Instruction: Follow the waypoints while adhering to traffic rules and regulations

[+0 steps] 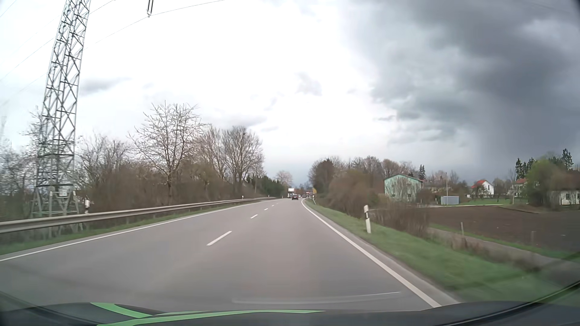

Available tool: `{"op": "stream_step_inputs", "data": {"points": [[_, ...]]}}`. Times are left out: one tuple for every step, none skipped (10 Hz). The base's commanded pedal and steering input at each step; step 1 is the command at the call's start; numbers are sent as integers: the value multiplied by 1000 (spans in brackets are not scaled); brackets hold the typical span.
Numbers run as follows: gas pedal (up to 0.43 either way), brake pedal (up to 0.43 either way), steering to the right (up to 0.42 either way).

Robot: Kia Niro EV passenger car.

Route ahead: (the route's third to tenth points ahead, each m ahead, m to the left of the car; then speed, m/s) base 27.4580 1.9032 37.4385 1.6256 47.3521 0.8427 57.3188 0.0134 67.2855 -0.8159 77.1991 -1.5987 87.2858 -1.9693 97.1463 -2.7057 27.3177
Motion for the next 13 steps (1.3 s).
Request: {"op": "stream_step_inputs", "data": {"points": [[209, 0, 3], [209, 0, 3], [197, 0, 3], [189, 0, 3], [189, 0, 3], [189, 0, 3], [189, 0, 3], [197, 0, 3], [197, 0, 3], [197, 0, 3], [197, 0, 3], [197, 0, 3], [197, 0, 3]]}}
